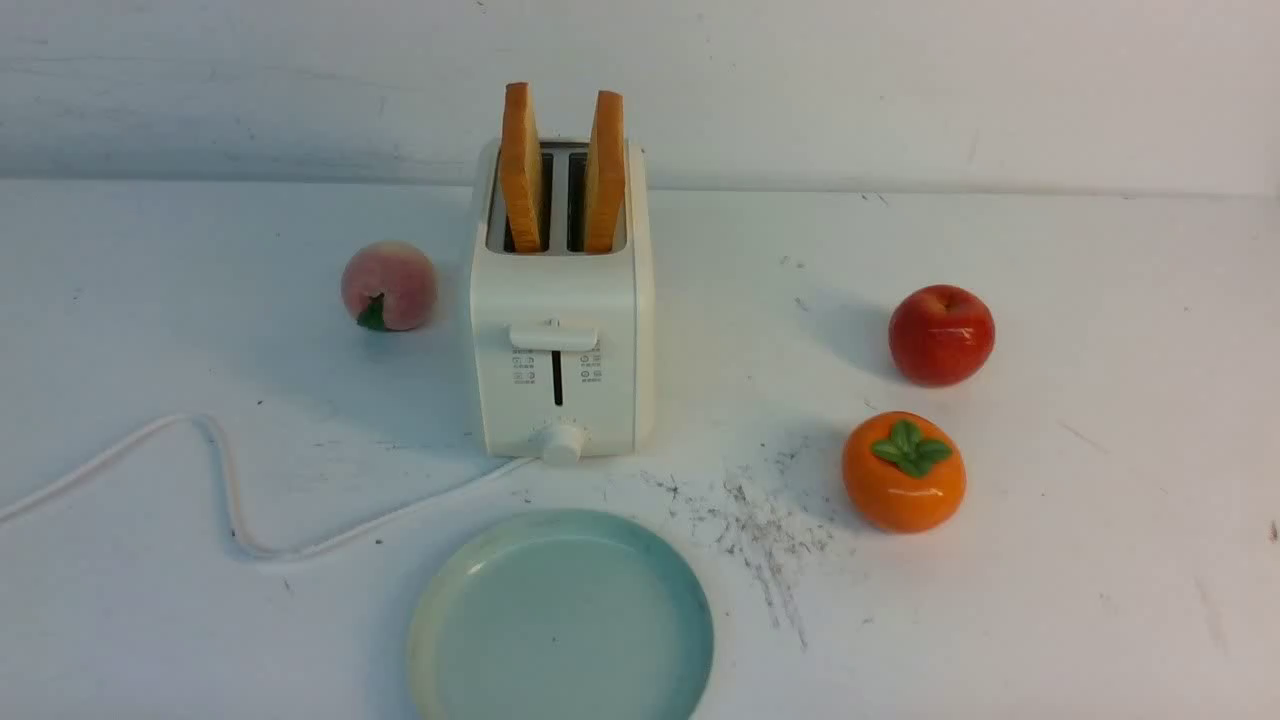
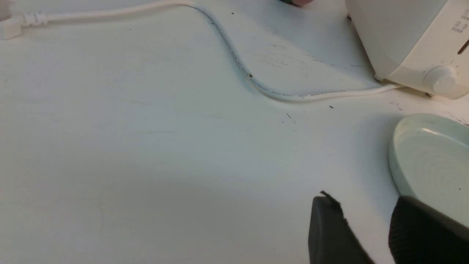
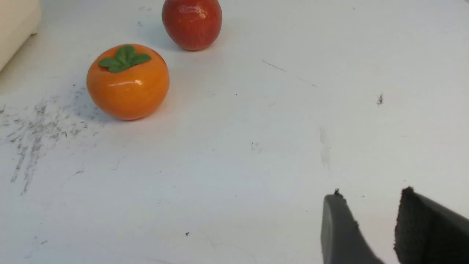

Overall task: Take toasted bread from bread machine on white table place on plate.
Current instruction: 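Reach for a toast slice standing in the toaster with the left gripper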

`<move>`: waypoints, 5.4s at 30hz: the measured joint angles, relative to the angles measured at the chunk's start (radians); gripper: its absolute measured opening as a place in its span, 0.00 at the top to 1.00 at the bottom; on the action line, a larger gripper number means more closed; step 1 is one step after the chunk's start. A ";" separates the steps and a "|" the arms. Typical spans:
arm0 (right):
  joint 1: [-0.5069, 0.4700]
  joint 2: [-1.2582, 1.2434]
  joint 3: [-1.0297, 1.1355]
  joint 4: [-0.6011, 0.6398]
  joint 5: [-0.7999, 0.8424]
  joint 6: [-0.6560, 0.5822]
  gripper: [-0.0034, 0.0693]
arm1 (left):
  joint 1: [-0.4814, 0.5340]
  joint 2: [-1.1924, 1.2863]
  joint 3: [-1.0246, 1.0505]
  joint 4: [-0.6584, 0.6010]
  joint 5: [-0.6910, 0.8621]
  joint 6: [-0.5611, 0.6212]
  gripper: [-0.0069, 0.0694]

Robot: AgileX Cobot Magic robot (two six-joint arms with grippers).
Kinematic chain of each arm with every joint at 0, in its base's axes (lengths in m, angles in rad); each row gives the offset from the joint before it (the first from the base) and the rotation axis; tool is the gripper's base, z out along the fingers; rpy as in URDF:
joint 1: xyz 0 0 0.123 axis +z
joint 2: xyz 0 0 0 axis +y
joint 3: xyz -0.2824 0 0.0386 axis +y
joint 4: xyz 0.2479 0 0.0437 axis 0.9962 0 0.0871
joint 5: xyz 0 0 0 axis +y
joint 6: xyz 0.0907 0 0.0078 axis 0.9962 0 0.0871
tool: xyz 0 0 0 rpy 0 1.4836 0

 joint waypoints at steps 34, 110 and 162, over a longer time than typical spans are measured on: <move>0.000 0.000 0.000 0.000 0.000 0.000 0.62 | 0.000 0.000 0.000 0.000 0.000 0.000 0.60; 0.000 0.611 -0.592 0.421 0.430 -0.223 0.95 | 0.000 1.210 -1.095 -0.756 0.474 0.318 0.93; 0.240 1.123 -0.763 0.669 0.546 -0.500 0.91 | -0.181 2.069 -2.058 -0.208 0.433 0.261 0.58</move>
